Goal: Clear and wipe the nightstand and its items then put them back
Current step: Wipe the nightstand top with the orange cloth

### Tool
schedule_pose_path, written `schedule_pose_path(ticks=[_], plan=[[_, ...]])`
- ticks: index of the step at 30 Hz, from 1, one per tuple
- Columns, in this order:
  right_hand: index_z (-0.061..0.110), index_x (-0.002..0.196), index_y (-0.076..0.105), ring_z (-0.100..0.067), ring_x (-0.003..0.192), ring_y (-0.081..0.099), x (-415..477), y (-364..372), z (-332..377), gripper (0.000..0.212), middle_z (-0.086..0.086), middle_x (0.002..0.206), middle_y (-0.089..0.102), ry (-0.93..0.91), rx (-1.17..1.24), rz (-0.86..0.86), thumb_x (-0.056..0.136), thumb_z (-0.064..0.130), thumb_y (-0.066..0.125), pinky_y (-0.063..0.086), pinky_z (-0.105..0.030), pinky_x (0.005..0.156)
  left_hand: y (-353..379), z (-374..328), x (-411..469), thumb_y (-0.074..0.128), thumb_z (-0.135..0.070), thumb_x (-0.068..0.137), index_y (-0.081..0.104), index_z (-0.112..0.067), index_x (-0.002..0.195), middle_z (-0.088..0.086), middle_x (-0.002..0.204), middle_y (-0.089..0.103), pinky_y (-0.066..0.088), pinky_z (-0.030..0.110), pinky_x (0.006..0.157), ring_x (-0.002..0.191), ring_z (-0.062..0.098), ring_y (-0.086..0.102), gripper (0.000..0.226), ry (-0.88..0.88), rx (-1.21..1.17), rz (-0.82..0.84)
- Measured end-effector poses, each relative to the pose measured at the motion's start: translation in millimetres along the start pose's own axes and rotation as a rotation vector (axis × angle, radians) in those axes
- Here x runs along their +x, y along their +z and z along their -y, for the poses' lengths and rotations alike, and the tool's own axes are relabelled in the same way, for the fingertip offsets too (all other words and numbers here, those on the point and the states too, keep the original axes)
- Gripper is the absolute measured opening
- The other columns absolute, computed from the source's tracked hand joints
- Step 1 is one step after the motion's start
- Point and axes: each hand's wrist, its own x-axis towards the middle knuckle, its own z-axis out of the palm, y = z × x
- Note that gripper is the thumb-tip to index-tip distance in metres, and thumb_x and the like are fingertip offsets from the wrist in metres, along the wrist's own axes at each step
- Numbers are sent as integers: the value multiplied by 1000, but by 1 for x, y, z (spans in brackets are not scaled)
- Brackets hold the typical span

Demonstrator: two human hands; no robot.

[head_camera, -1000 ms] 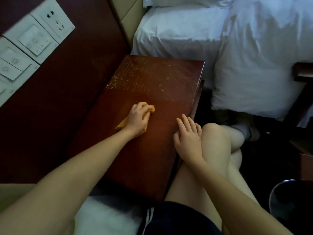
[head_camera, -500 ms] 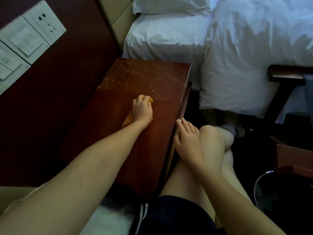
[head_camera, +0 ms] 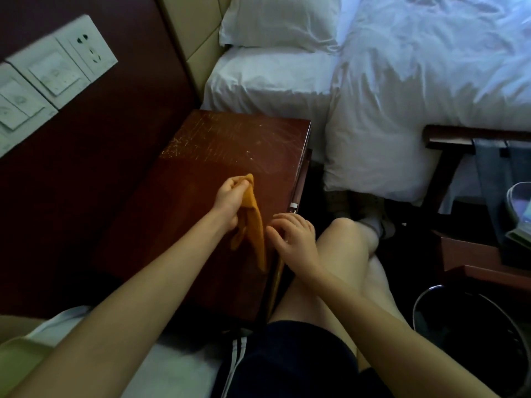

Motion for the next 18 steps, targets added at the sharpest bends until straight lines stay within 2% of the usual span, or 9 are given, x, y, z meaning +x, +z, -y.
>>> schedule_pose_path(ticks=[3,5,6,9,11,13,14,16,18], plan=[[29,108,53,-10,92,61,-5,1,31,32,10,98,63,187,362,261,83,44,64,51,-29,81,3,-9,-13,50,-19,95,50,-14,111,12,102,57,49,40,85,92,25,56,17,-124,-188,-21],[28,100,53,-3,80,61,-6,3,37,18,10,87,63,197,369,245,86,36,62,52,-26,72,2,-13,-17,53,-22,93,49,-15,109,15,111,57,50,42,89,100,29,57,18,-122,-152,-41],[25,92,56,0,70,59,-5,1,37,5,9,78,61,172,348,180,89,28,58,50,-25,64,0,-15,-18,54,-24,92,49,-15,108,14,113,57,51,40,86,102,28,57,19,-94,-90,-55],[21,82,59,1,59,51,5,-15,41,16,9,67,54,148,338,16,95,18,49,39,-18,54,-13,-16,-21,55,-30,91,47,-18,117,10,118,52,48,31,77,103,23,54,29,70,177,-91],[21,85,60,-4,66,53,13,-31,46,15,7,71,57,131,369,7,94,16,49,42,-24,60,-25,-14,-22,53,-37,91,44,-22,126,9,128,45,47,37,88,114,25,47,39,140,416,-65],[25,81,60,-5,68,56,21,-46,56,18,8,72,59,98,392,70,93,16,50,46,-24,64,-33,-15,-26,47,-46,92,47,-30,128,3,136,39,38,46,101,125,26,37,39,224,653,-50],[29,80,59,-4,69,57,24,-53,62,20,10,73,60,82,394,123,93,17,50,47,-22,66,-35,-17,-29,45,-48,92,49,-33,126,-4,135,41,37,42,102,127,22,36,37,290,649,9],[32,80,58,-3,70,57,31,-65,74,21,11,75,60,48,364,211,93,18,51,47,-19,66,-37,-26,-41,45,-52,90,52,-37,120,-17,124,50,43,20,91,122,9,44,34,369,433,295],[28,82,58,-7,69,56,38,-76,86,17,8,76,59,11,342,229,93,18,51,46,-20,64,-38,-35,-54,50,-52,85,54,-38,119,-13,117,60,48,15,82,111,4,56,37,359,331,541]])
